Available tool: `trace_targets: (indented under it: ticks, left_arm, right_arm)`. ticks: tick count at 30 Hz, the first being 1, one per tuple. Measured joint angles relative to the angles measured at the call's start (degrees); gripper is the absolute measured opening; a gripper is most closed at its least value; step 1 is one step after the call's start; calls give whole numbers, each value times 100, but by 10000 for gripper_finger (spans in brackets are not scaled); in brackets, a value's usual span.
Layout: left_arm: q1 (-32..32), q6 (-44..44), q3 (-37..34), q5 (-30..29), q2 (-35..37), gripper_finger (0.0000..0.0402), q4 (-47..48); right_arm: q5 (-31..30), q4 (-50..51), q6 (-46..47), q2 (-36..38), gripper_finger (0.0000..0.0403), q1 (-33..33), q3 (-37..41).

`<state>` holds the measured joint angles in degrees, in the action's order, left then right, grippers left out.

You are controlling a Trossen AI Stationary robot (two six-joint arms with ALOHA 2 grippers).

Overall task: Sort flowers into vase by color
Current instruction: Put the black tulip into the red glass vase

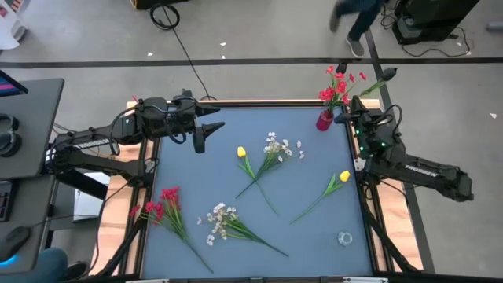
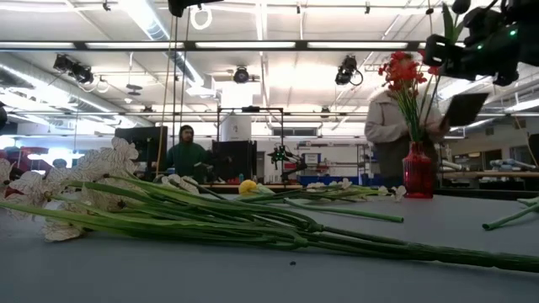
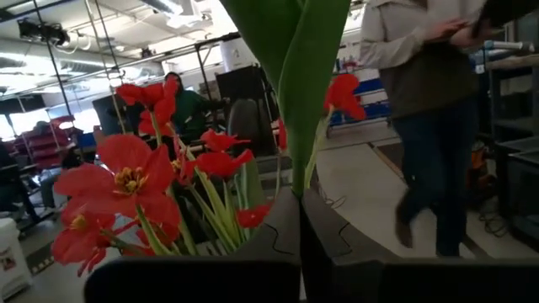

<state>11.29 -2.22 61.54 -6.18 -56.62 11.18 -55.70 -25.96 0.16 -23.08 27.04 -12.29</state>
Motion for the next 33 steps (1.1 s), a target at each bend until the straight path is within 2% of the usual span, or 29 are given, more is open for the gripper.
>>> trace_targets:
  ticks: [7, 20, 33]
  left_arm:
    - [0, -2, 0, -1, 0, 251, -1]
    - [0, -2, 0, -2, 0, 251, 0]
    - [0, -2, 0, -2, 0, 251, 0]
  right_arm:
    - [293, -54, 329, -469, 0, 252, 0]
    - [293, 5, 316, -1076, 4, 318, -2]
    - [299, 133, 343, -1529, 69, 316, -4]
